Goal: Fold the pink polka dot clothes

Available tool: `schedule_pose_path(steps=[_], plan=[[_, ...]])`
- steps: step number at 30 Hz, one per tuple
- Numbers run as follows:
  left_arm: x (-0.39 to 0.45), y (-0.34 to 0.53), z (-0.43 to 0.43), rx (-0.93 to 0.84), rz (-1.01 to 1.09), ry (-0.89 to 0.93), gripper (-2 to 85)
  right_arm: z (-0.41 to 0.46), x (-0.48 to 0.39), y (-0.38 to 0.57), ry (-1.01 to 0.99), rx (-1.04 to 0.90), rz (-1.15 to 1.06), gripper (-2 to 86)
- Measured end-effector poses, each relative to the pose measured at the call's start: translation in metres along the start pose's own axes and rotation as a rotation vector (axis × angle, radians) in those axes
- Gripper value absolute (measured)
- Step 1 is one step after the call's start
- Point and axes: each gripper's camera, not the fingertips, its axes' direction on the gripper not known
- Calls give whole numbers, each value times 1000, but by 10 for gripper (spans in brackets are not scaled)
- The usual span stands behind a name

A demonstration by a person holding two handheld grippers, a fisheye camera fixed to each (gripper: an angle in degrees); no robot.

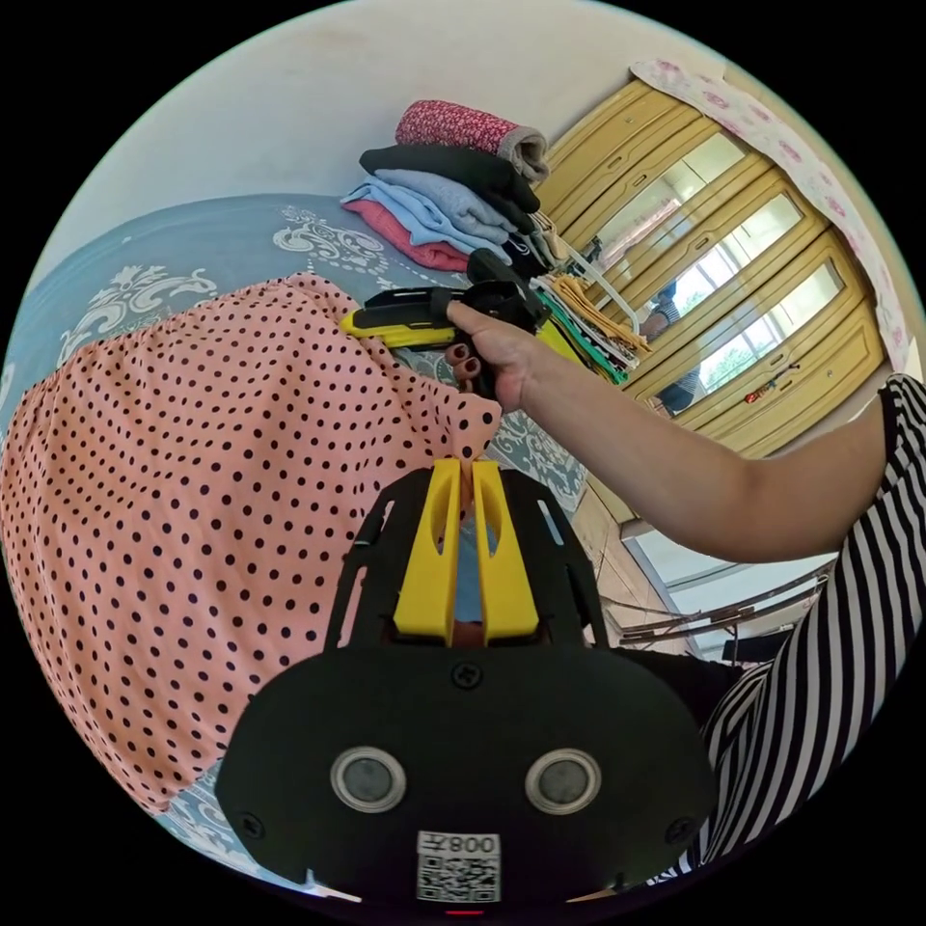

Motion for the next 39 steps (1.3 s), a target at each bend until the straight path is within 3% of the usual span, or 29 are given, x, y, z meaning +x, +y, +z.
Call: schedule_pose_path(steps=[15, 26, 39], plan=[[-18, 49, -128, 184, -121, 47, 23, 40, -14, -12, -165, 39, -132, 8], [-72, 147, -272, 428, -436, 4, 23, 196, -67, -37, -161, -119, -314, 8], [-112, 232, -351, 555, -689, 27, 22, 361, -44, -48, -42, -273, -329, 11]])
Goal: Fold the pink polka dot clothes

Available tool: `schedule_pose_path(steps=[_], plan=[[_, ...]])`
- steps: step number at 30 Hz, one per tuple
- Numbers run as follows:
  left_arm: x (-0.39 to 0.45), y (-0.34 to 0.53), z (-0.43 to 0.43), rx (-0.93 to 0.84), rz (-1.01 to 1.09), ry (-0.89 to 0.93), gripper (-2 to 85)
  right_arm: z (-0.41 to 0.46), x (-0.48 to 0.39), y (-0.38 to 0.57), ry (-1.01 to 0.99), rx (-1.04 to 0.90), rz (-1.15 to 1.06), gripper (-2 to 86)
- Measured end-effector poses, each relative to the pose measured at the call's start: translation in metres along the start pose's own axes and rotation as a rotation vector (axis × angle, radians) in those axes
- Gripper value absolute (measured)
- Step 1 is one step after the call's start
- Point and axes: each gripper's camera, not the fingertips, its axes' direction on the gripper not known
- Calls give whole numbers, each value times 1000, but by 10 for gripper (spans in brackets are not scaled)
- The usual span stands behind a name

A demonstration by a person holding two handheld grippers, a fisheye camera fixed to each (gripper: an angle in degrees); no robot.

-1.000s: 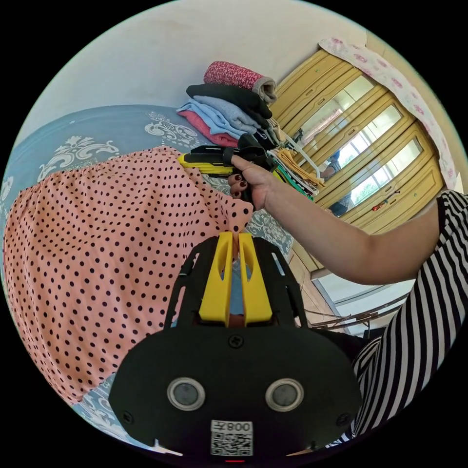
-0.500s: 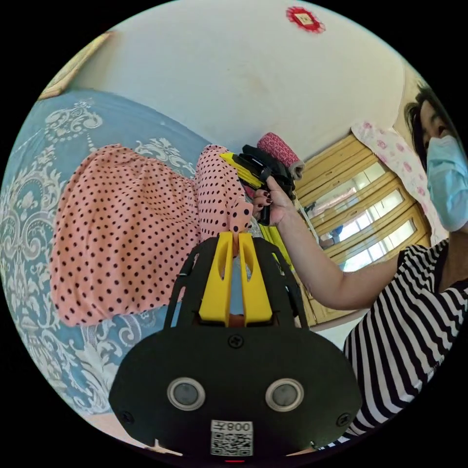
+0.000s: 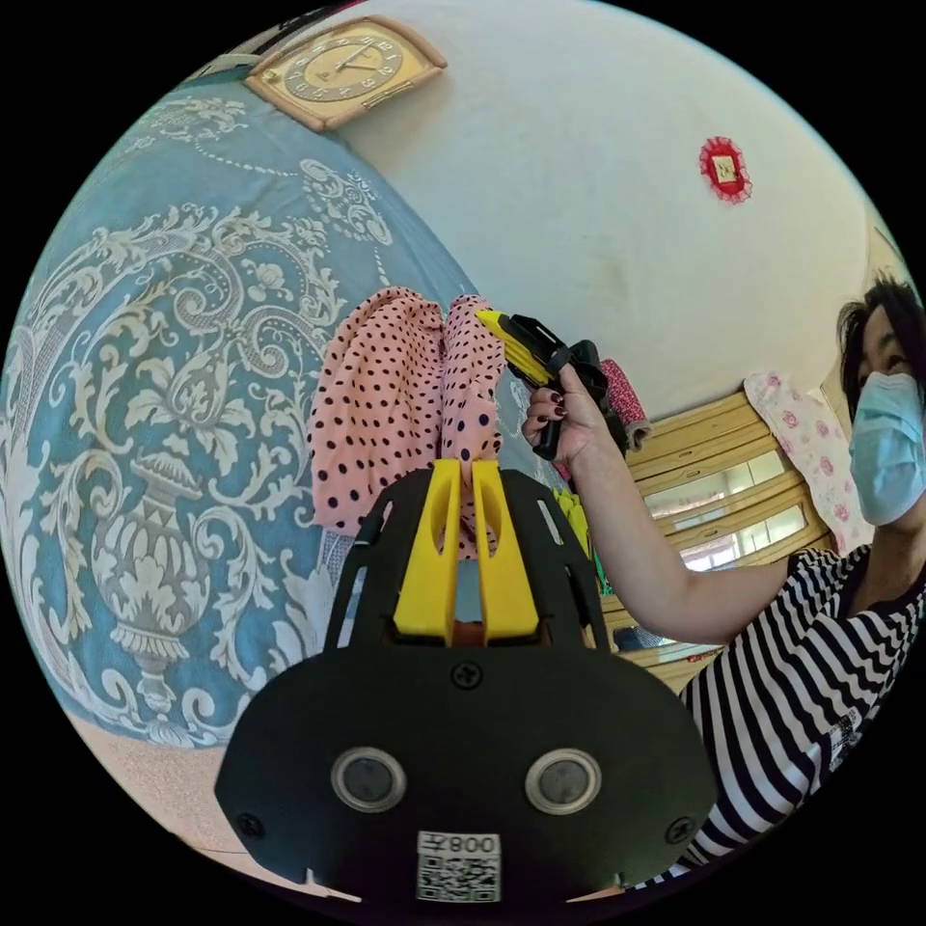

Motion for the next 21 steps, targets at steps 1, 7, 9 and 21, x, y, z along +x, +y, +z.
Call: schedule_pose_path(steps=[1, 7, 9, 21], plan=[[-4, 0, -7, 6, -17, -6, 22, 13, 5, -3, 11, -16, 2, 12], [-17, 0, -39, 40, -77, -10, 24, 66, 32, -13, 57, -78, 1, 14], [-21, -1, -47, 45, -94, -1, 25, 82, 42, -16, 88, -107, 3, 15], [-24, -1, -105, 105, -151, -53, 23, 71, 92, -3, 18, -28, -56, 51]])
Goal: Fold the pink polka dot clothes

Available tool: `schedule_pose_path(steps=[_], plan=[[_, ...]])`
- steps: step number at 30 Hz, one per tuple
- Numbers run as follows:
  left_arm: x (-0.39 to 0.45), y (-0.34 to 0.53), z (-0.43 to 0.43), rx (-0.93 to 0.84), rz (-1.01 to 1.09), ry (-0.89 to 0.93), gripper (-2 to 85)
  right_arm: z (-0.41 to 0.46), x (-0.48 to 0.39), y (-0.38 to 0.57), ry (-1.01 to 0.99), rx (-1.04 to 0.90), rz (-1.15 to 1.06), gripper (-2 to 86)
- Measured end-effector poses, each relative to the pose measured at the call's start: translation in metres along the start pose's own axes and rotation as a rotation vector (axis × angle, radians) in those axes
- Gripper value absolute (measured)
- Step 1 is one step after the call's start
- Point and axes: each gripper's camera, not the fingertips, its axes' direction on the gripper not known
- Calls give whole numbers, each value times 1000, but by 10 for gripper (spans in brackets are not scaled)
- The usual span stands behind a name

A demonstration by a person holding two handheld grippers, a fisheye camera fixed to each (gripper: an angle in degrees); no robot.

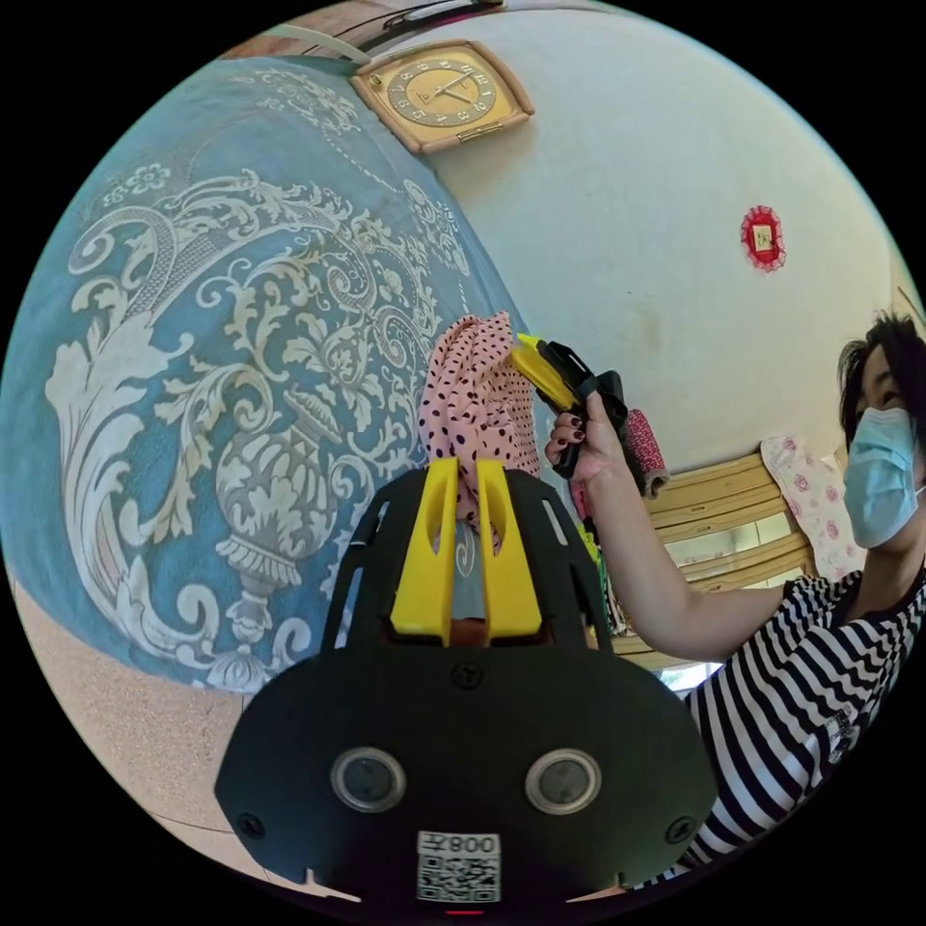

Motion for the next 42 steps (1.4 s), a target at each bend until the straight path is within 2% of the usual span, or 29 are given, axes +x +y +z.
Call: schedule_pose_path(steps=[3, 6, 10, 15, 22, 28, 35, 42], plan=[[7, 1, -19, 45, 16, -29, 19, -11, 5, 22, -13, 9, -46, 34], [20, -1, -30, 63, 73, -71, 11, 6, 14, 33, 56, -89, -77, 16], [32, -18, -16, -19, 171, -113, 5, 33, 38, 25, 138, -179, -61, 5], [28, -37, 0, -108, 167, -247, 7, 42, 54, 12, 181, -221, -61, 4], [22, -36, -43, -76, 139, -177, 45, -25, 70, 42, 121, -106, -70, 25], [-3, -33, -62, -164, 12, -28, 100, -91, 112, 119, 34, -39, 107, 74], [-28, -36, -61, -195, -140, 168, 117, -90, 146, 184, -122, -97, 297, 92], [-34, -44, -64, -238, -140, 196, 115, -92, 153, 187, -202, -80, 321, 77]])
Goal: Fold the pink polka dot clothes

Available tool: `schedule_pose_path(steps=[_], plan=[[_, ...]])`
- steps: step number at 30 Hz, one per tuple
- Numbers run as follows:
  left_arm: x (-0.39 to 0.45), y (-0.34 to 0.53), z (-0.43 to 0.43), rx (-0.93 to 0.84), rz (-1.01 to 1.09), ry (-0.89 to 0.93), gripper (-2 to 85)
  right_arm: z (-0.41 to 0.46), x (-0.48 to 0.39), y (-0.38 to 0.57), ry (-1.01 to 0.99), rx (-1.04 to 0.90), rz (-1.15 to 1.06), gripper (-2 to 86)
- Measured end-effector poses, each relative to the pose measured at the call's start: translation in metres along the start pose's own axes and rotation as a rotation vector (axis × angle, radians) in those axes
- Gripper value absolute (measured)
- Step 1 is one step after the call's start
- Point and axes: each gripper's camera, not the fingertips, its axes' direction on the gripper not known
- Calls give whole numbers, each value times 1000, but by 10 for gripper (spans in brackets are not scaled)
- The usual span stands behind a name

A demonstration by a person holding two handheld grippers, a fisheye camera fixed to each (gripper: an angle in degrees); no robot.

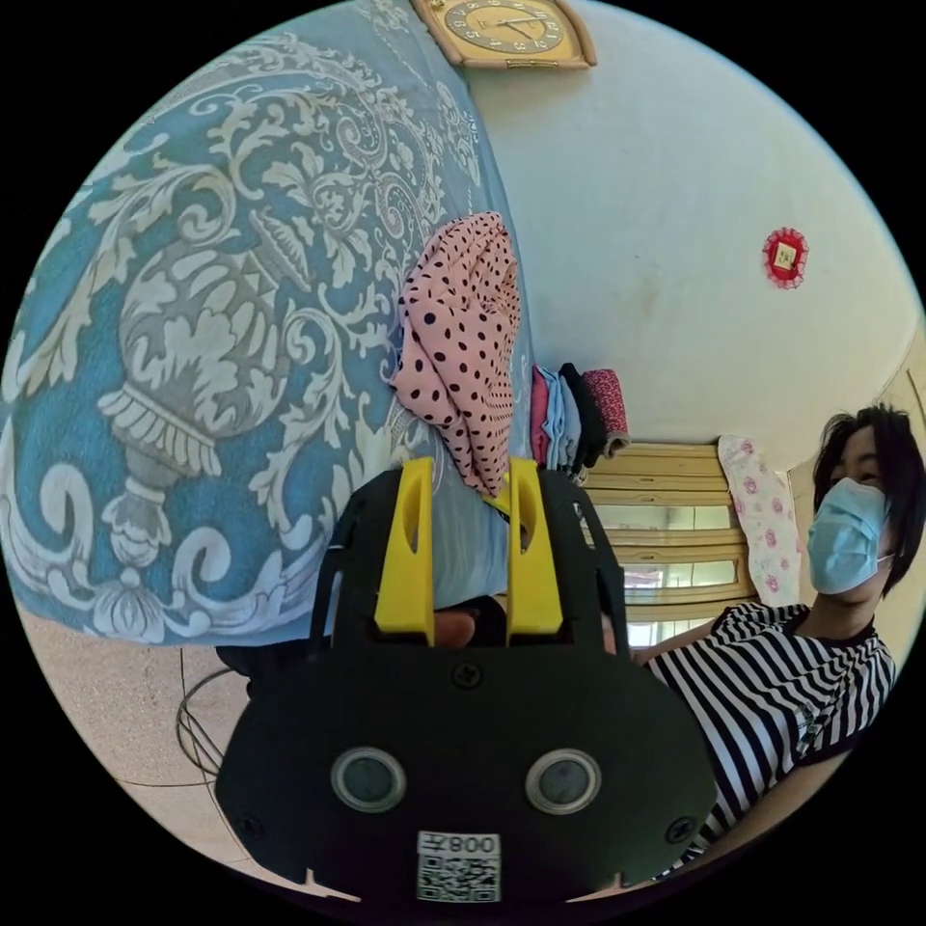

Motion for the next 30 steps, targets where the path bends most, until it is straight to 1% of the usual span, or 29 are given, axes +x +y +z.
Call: schedule_pose_path(steps=[7, 12, 16, 21, 23, 25, 30], plan=[[-9, -9, 0, -18, -8, 59, 110, -9, 5, 9, -90, 41, 34, 34], [-14, -12, 6, -46, -16, 109, 110, -20, -6, 23, -214, 75, 17, 19], [-24, -11, 12, -46, -47, 197, 116, -30, -25, 34, -251, 93, -11, 14], [-39, -16, 13, 26, -82, 300, 126, -32, -47, 47, -283, 109, -37, 12], [-48, -18, 5, 109, -97, 343, 131, -30, -57, 54, -275, 108, -46, 12], [-55, -19, 1, 152, -106, 372, 133, -27, -63, 60, -271, 107, -46, 11], [-69, -22, -5, 221, -131, 382, 133, -14, -77, 81, -271, 106, -46, 11]])
